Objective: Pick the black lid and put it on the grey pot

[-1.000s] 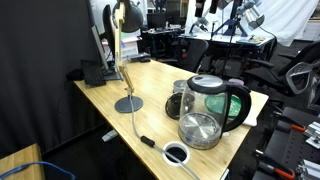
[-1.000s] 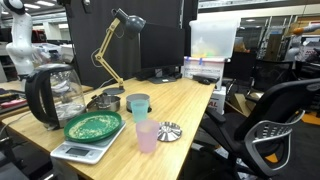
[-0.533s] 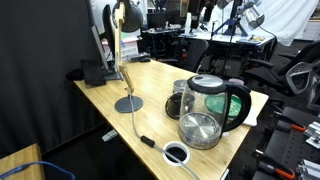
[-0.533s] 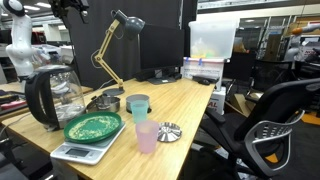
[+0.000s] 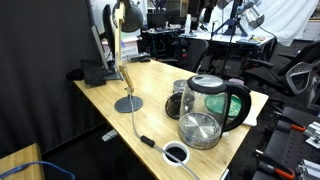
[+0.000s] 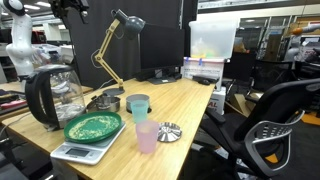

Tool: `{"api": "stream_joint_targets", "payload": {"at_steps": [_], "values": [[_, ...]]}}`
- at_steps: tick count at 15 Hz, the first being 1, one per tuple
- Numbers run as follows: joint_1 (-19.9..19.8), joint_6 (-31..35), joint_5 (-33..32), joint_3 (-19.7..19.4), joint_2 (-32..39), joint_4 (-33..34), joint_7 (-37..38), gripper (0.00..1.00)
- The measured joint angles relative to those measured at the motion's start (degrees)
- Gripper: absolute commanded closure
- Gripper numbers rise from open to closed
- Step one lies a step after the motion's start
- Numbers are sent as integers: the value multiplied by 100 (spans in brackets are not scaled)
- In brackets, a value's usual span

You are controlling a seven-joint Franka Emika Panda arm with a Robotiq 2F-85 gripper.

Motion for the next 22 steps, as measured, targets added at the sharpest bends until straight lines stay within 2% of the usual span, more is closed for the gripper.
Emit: {"api": "stream_joint_targets", "payload": {"at_steps": [3, 7, 12, 22], "values": [[30, 93, -327, 202, 317, -17, 228, 0], [262, 402, -658, 471, 1215, 69, 509, 0], [538, 433, -679, 490, 2204, 511, 532, 0], [585, 410, -682, 441, 2359, 615, 533, 0]]}}
